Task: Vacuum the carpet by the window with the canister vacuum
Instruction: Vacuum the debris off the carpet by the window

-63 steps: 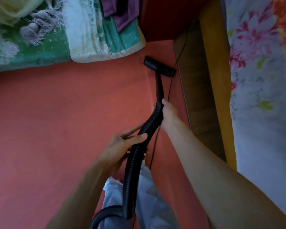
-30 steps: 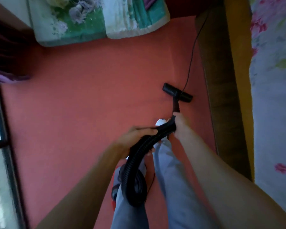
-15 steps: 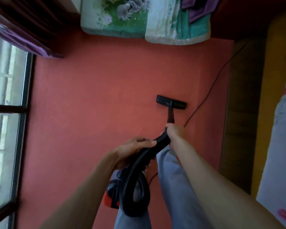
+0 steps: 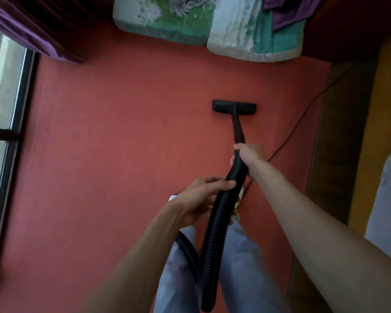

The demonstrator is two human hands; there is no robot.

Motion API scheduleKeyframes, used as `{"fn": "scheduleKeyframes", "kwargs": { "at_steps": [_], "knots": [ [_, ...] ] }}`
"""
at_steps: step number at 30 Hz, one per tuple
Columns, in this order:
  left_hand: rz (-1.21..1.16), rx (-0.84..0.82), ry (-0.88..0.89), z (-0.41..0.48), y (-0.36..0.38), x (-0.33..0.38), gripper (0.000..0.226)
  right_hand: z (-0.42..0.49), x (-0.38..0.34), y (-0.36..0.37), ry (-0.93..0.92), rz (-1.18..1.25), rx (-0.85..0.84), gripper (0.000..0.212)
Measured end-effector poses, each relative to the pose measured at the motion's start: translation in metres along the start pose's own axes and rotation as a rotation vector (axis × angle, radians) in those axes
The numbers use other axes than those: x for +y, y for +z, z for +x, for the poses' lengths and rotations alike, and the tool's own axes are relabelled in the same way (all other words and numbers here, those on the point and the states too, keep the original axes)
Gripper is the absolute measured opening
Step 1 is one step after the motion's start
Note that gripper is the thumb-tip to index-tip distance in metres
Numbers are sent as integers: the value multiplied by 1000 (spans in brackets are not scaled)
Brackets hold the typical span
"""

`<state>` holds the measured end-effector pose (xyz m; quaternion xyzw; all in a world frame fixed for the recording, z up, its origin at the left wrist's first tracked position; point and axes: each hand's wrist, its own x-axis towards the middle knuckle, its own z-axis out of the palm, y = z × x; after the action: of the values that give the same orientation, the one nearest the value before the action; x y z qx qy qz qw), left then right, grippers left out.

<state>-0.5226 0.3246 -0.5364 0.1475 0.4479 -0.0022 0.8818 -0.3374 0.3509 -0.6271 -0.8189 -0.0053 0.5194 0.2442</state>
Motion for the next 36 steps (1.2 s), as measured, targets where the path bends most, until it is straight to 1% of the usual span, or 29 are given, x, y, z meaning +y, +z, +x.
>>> {"fn": "scheduleKeyframes", "kwargs": {
  "at_steps": [2, 4, 6, 7, 9, 12, 13, 15, 16, 18, 20, 23, 25, 26, 27, 29, 31, 32, 34, 36],
  "knots": [
    [-33, -143, -42, -21, -14, 1, 34, -26, -2, 5, 23, -30, -26, 13],
    [-48, -231, -70, -39, -28, 0, 33, -50, 3, 12, 67, -47, -83, 9],
    [-39, -250, -91, -49, -40, 1, 40, -60, 13, 28, 103, -45, -131, 10],
    [-31, -234, -95, -51, -45, 1, 42, -57, 19, 39, 115, -30, -138, 11],
    [-21, -154, -86, -51, -52, 1, 40, -42, 23, 58, 103, -15, -137, 15],
    [-2, 27, -63, -35, -56, -2, 40, 2, 29, 79, 6, -125, -107, 28],
    [-13, 70, -29, -26, -57, -3, 42, 13, 28, 86, -19, -148, -101, 27],
    [-47, 146, 64, -7, -62, -6, 43, 33, 19, 99, -60, -162, -113, 14],
    [-57, 186, 107, 1, -67, -6, 43, 38, 11, 106, -64, -150, -120, 14],
    [-82, 249, 163, 10, -80, -2, 42, 43, -3, 119, -42, -102, -170, 27],
    [-87, 301, 186, 12, -100, 8, 38, 42, -18, 130, -18, -83, -288, 29],
    [61, 454, 199, 0, -134, 31, 30, 33, -33, 153, 37, 8, -438, 20],
    [204, 532, 217, -18, -151, 48, 25, 19, -39, 171, 55, 97, -479, 16],
    [268, 545, 230, -30, -157, 57, 26, 10, -44, 178, 66, 121, -491, 13],
    [339, 552, 244, -44, -161, 65, 31, 1, -48, 186, 81, 133, -505, 11],
    [546, 564, 279, -79, -162, 85, 44, -15, -58, 197, 121, 158, -525, 14],
    [766, 606, 309, -120, -159, 101, 55, -29, -66, 206, 170, 166, -494, 21],
    [825, 636, 328, -139, -156, 105, 60, -37, -70, 211, 196, 151, -461, 23],
    [826, 697, 376, -169, -145, 103, 63, -57, -80, 223, 239, 36, -439, 24],
    [716, 728, 427, -185, -131, 85, 61, -81, -91, 236, 235, -153, -456, 27]
  ]
}}
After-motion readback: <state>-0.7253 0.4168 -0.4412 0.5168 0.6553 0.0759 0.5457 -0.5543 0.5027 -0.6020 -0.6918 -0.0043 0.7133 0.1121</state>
